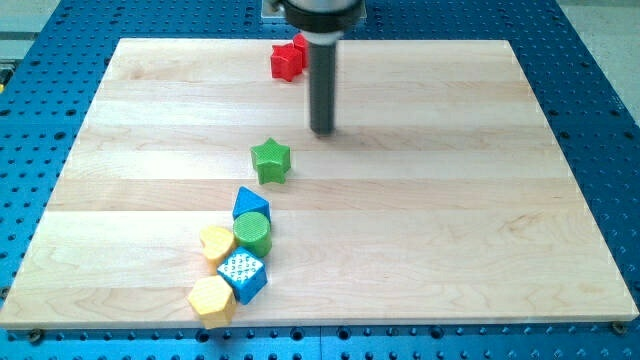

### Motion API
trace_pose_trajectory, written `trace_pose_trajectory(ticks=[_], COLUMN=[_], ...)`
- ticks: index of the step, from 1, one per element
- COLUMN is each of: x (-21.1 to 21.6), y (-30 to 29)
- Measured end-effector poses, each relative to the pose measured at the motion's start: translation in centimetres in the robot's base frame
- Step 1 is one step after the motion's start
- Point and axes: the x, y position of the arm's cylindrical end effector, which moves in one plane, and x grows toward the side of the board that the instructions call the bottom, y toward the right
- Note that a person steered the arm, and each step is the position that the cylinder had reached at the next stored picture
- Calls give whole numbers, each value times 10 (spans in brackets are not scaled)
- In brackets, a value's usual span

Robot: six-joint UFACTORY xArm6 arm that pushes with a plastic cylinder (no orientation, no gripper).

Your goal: Slide the green circle into the green star

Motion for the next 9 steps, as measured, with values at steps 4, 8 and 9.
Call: trace_pose_trajectory(ticks=[4,8,9], x=[141,69,45], y=[-140,-223,-151])
